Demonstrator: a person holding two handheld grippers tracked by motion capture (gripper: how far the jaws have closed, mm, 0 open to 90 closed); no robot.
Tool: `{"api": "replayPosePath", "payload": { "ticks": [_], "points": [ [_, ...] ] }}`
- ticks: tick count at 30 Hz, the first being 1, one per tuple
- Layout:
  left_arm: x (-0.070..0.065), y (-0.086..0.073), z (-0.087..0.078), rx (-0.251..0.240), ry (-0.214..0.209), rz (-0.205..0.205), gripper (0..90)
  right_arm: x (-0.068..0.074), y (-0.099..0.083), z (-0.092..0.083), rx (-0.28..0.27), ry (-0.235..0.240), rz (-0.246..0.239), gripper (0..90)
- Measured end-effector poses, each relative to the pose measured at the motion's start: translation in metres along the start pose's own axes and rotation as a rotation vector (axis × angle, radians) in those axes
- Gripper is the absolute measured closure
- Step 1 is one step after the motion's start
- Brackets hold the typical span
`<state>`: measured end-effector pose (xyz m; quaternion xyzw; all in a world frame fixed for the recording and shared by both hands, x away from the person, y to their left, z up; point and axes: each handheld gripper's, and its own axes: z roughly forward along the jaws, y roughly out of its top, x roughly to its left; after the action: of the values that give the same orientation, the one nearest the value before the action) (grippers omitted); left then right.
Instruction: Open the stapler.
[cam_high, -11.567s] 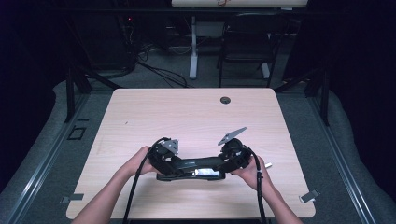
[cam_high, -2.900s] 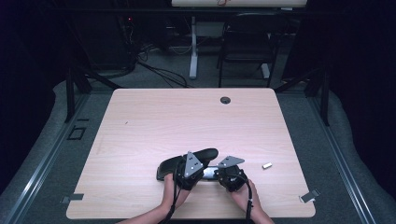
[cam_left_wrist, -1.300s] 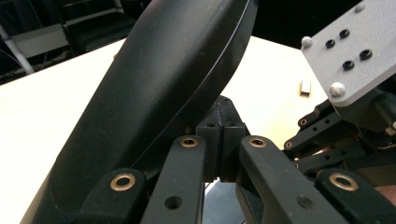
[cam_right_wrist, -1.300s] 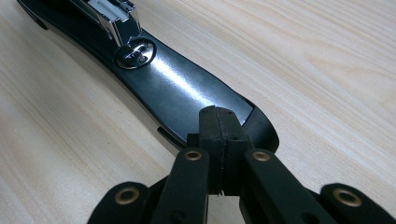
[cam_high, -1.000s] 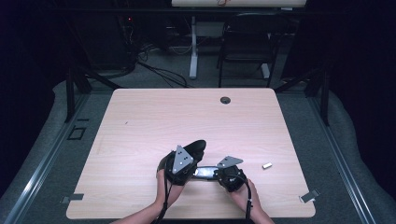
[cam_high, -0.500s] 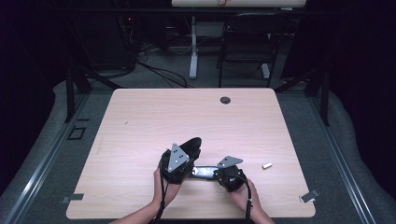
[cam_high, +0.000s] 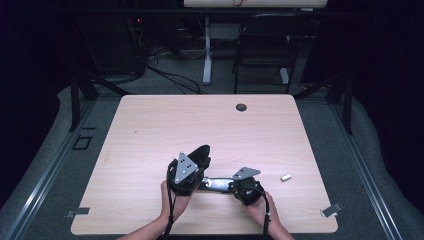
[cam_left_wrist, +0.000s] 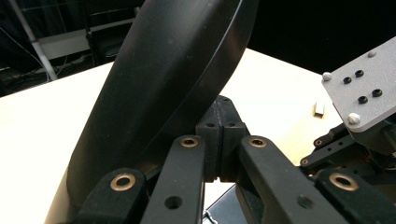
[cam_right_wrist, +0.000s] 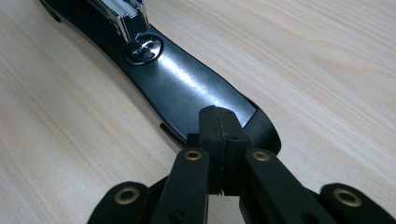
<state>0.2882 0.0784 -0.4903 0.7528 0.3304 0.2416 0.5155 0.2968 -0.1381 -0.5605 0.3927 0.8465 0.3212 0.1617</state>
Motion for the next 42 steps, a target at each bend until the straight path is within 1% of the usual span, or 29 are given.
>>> {"api": "replayPosePath", "payload": {
  "ticks": [3,6,10,12,19,23,24,28,29,33,35,37,41,42],
  "points": [
    [0.003,0.001,-0.004,-0.005,0.009,0.0,90.0,0.0,0.0,0.0,0.002,0.0,0.0,90.0],
    [0.004,0.001,-0.007,-0.017,0.028,0.001,90.0,-0.001,0.001,0.0,0.005,0.006,-0.001,90.0],
    [0.004,0.0,-0.01,-0.023,0.042,0.021,90.0,0.0,0.001,0.0,0.006,0.004,-0.004,90.0],
    [0.004,0.0,-0.012,-0.021,0.045,0.024,90.0,0.0,0.001,0.0,0.006,0.004,-0.004,90.0],
    [0.01,0.002,-0.018,-0.03,0.065,0.021,90.0,-0.001,0.001,0.0,0.008,0.007,-0.003,90.0],
    [0.014,0.003,-0.023,-0.034,0.078,0.006,90.0,-0.001,0.001,0.0,0.008,0.008,-0.001,90.0],
    [0.016,0.004,-0.025,-0.039,0.079,-0.007,90.0,-0.001,0.001,0.0,0.007,0.007,0.0,90.0],
    [0.02,0.005,-0.029,-0.032,0.082,-0.006,90.0,-0.001,0.001,0.0,0.004,0.01,-0.003,90.0],
    [0.021,0.005,-0.029,-0.035,0.082,-0.012,90.0,-0.001,0.001,0.0,0.005,0.011,-0.002,90.0],
    [0.025,0.006,-0.033,-0.025,0.084,0.0,90.0,-0.001,0.001,0.0,0.008,0.012,0.0,90.0],
    [0.027,0.005,-0.034,-0.029,0.095,0.006,90.0,-0.002,0.001,0.0,0.01,0.014,0.001,90.0],
    [0.028,0.005,-0.035,-0.033,0.104,0.004,90.0,-0.002,0.001,0.0,0.013,0.015,0.003,90.0],
    [0.031,0.006,-0.037,-0.023,0.098,0.002,90.0,-0.002,0.002,0.0,0.017,0.016,0.004,90.0],
    [0.032,0.007,-0.038,-0.021,0.097,-0.008,90.0,-0.002,0.002,0.0,0.017,0.016,0.003,90.0]
  ]
}}
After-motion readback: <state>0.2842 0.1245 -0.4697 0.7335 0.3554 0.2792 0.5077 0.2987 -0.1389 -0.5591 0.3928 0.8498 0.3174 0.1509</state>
